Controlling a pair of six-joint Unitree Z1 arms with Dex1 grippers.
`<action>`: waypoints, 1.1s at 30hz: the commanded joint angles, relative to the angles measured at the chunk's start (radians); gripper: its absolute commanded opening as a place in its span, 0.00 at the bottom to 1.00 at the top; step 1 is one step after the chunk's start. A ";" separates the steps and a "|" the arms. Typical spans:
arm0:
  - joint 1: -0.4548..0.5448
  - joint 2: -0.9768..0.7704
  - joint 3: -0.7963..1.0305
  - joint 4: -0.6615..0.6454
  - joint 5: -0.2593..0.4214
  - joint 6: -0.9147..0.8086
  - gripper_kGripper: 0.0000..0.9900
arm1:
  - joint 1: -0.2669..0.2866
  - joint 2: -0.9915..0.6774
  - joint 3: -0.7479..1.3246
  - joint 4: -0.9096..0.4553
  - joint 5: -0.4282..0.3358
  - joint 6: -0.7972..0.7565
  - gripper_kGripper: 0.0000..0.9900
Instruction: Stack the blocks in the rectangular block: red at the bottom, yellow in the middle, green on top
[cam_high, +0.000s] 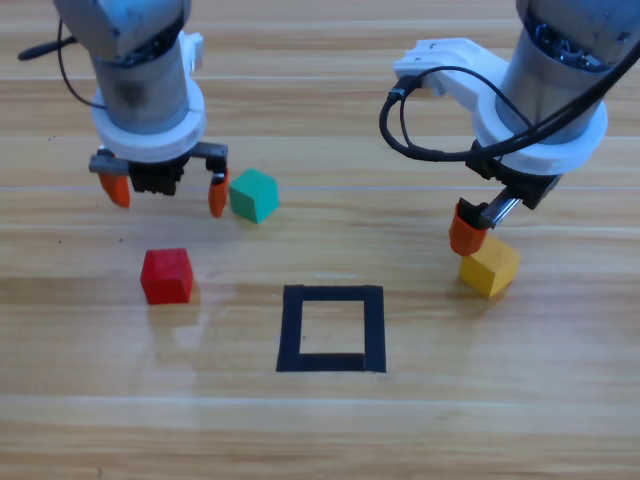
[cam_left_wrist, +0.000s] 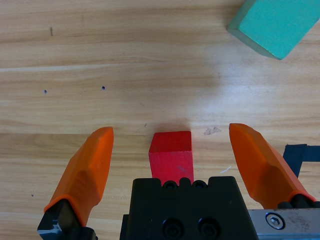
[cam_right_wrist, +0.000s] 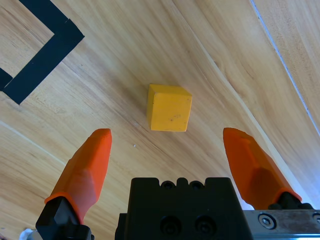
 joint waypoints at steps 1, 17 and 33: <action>0.014 0.058 0.012 0.016 -0.028 -0.012 0.98 | -0.039 0.123 0.017 0.017 -0.002 -0.022 0.99; 0.020 -0.025 0.220 -0.073 -0.089 -0.036 0.97 | -0.065 0.233 -0.033 0.035 -0.008 -0.025 0.91; 0.021 -0.008 0.256 -0.151 -0.134 -0.035 0.83 | -0.067 0.251 -0.088 0.107 0.069 0.001 0.00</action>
